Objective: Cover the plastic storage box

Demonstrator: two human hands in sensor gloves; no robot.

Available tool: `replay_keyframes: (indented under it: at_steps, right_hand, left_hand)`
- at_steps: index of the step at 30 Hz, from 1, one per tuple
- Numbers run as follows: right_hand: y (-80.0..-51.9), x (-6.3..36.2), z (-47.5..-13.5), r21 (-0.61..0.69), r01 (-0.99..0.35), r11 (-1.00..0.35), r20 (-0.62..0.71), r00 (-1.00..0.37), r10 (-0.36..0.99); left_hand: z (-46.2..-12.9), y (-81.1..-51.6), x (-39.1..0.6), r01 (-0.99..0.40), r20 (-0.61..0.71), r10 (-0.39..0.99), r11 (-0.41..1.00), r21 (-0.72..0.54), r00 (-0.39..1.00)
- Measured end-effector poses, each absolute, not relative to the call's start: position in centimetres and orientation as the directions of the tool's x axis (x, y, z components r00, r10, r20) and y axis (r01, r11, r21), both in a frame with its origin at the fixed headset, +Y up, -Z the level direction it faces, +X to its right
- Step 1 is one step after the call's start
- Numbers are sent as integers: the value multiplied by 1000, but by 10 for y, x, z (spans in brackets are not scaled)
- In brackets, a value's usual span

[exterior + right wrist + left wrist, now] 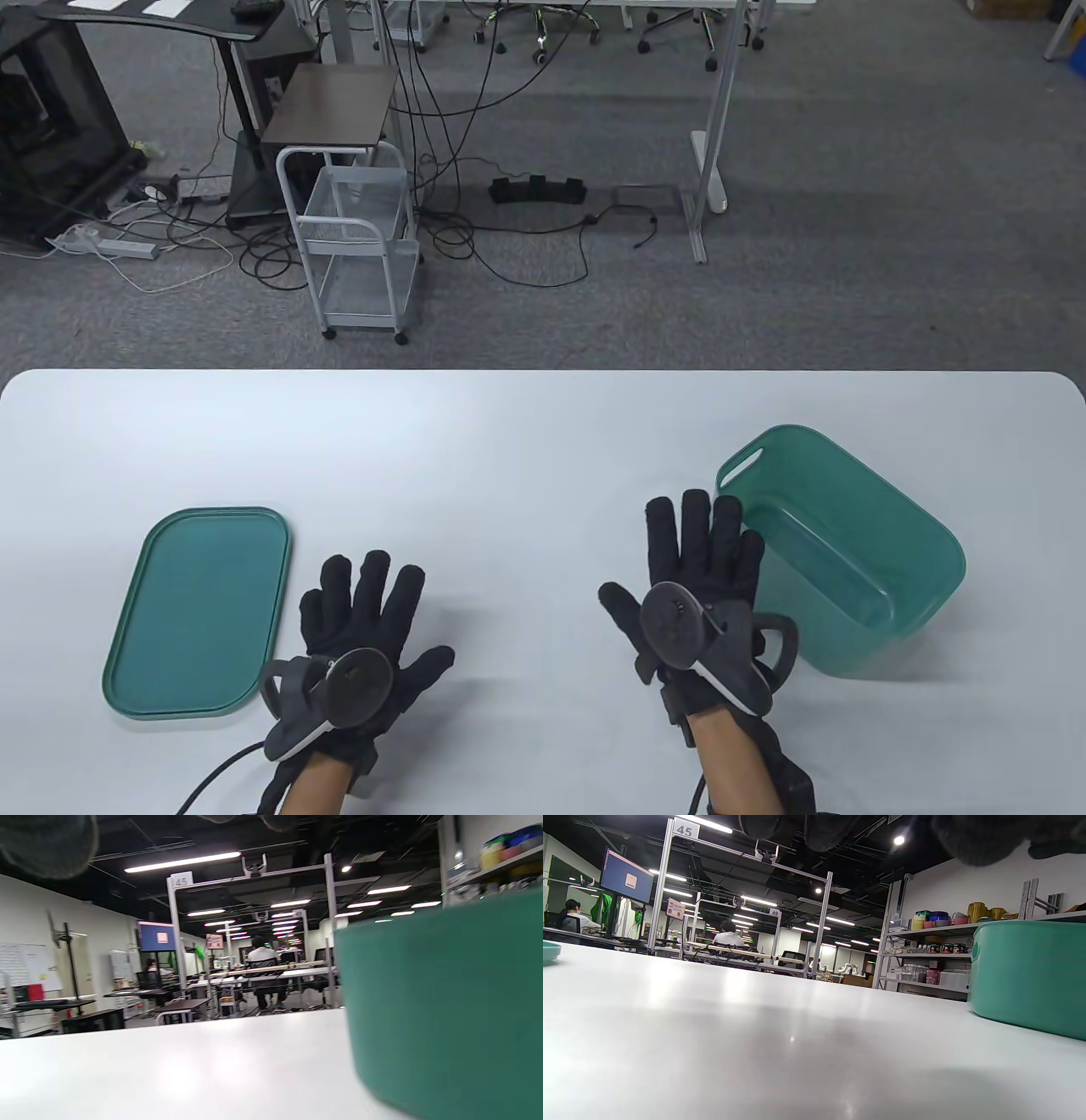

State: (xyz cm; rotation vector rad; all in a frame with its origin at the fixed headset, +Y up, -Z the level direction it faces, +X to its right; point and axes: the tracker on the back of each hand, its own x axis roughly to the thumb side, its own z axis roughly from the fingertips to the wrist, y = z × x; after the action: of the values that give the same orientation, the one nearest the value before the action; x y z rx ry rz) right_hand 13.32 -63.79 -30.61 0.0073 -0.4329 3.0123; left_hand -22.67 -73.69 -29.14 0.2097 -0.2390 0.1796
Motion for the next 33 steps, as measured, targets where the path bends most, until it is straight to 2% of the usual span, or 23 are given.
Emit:
replay_keyframes:
  at_steps: [5,11,17,25,29,33]
  right_hand:
    - [-614,158,-314,-256,-2,-967,-108,-994,31]
    - [-612,182,-322,-150,-8,-989,-177,-984,35]
    - [-632,200,-330,-77,-50,-996,-209,-976,65]
    - [-684,211,-341,44,-43,-998,-231,-973,32]
    - [-698,210,-339,-69,36,-997,-249,-968,-18]
    - [-698,205,-340,-148,111,-983,-292,-954,-64]
  left_hand:
    - [-291,-737,-227,-208,254,158,961,183,954]
    - [-291,-737,-229,-227,254,177,956,184,951]
    - [-291,-737,-230,-234,252,185,956,180,950]
    - [-291,-736,-231,-236,245,190,956,172,951]
    - [-291,-736,-232,-244,239,201,955,167,950]
    - [-291,-736,-233,-244,235,202,956,164,951]
